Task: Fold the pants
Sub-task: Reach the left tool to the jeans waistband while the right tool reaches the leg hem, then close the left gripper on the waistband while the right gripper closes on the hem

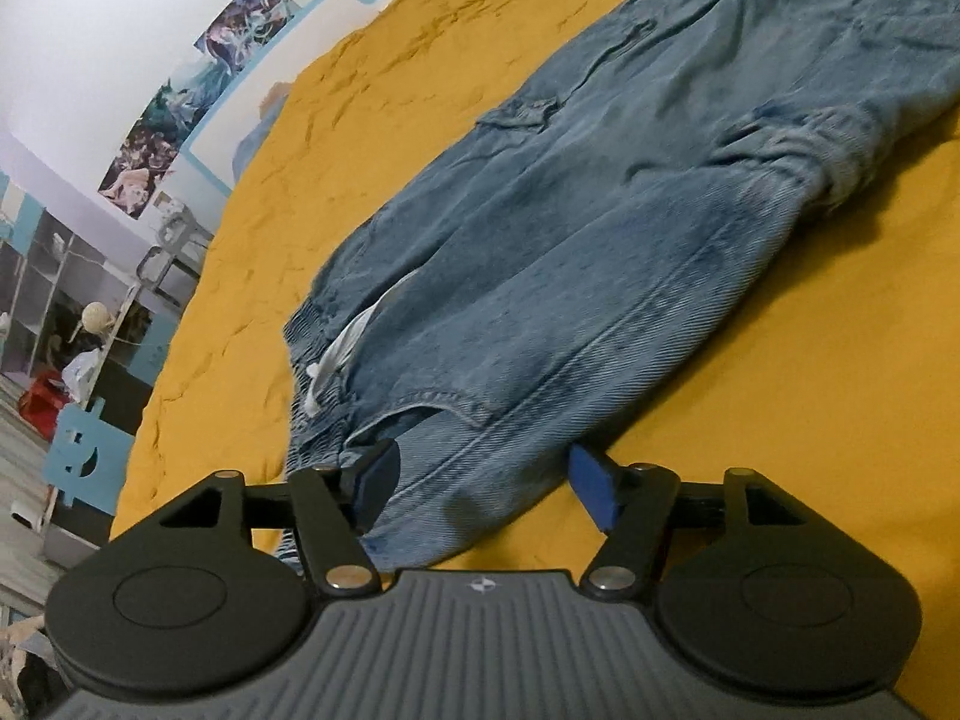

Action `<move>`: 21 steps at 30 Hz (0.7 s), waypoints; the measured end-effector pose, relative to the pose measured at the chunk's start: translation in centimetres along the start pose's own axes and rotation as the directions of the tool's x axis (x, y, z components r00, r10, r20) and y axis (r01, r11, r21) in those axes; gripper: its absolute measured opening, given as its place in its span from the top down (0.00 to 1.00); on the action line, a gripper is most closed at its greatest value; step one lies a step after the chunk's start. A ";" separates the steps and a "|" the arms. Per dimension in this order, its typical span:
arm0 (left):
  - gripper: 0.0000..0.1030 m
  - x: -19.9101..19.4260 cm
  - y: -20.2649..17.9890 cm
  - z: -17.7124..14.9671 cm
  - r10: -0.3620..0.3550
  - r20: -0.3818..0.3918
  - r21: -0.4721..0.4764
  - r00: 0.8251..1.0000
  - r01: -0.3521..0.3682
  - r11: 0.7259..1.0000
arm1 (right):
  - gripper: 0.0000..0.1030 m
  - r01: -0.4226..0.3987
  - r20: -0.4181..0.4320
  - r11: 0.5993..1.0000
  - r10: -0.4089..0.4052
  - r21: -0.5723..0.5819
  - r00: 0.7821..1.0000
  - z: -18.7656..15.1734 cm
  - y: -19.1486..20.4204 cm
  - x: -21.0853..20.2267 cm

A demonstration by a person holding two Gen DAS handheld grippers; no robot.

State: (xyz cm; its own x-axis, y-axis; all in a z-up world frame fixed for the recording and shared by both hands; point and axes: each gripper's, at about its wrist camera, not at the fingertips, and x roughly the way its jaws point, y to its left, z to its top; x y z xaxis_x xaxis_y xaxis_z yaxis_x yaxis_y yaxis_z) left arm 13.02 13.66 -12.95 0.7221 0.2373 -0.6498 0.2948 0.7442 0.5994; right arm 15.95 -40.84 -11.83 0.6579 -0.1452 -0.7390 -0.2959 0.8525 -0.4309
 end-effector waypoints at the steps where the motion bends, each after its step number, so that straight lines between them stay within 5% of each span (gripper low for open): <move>1: 0.23 0.3 0.2 -0.1 -0.006 -0.004 -0.010 1.000 0.006 1.000 | 0.51 0.005 -0.020 1.000 -0.006 -0.020 1.000 -0.1 -0.2 0.5; 6: 0.29 1.0 0.7 0.0 -0.024 0.004 -0.086 1.000 0.024 0.996 | 0.51 0.019 -0.080 0.996 -0.026 -0.089 0.996 -0.8 -1.6 2.4; 11: 0.74 0.6 0.7 0.6 -0.073 0.016 -0.139 0.997 0.074 0.987 | 0.51 0.034 -0.089 0.988 -0.048 -0.151 0.995 -1.6 -2.7 3.5; 14: 0.88 0.4 1.1 1.1 -0.077 0.023 -0.167 0.997 0.080 0.983 | 0.54 0.032 -0.088 0.981 -0.050 -0.190 0.995 -2.0 -3.3 4.0; 21: 0.96 -0.4 3.7 3.4 -0.060 0.033 -0.266 0.998 0.067 0.962 | 0.59 0.022 -0.061 0.953 -0.042 -0.302 0.997 -2.9 -4.0 3.5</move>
State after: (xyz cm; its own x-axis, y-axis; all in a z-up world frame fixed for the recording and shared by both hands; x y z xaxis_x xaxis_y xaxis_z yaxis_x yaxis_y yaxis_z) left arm 15.93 14.18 -8.90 0.7237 0.1713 -0.6685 0.1655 0.8974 0.4091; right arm 17.46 -46.19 -14.16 0.6261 -0.2112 -0.7506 -0.4771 0.6576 -0.5830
